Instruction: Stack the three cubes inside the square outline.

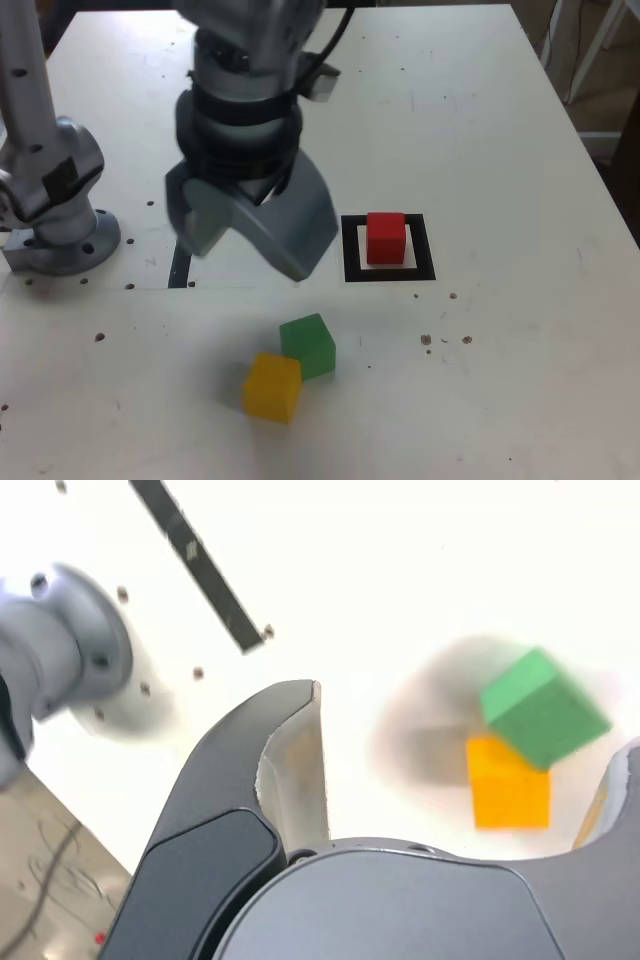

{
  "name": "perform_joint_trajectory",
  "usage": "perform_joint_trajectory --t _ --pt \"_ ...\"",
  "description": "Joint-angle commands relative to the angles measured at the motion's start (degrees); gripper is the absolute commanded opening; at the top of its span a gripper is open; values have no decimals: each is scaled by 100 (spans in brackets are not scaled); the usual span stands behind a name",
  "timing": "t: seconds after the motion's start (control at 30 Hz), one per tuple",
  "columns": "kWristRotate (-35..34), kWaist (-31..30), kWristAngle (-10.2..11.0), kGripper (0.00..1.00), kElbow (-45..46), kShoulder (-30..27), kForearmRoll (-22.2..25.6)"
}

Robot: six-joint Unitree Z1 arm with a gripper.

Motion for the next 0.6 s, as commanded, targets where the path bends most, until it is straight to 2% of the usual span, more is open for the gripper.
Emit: perform_joint_trajectory --t 0.0,0.27,0.43,0.57 --pt "-340 -245 -82 97 -4 -48 18" --pt "-1325 -1163 -336 97 -414 48 67" --pt "-1474 -1478 -775 98 -683 355 142" --pt "-1550 -1643 -1068 99 -680 586 -130"
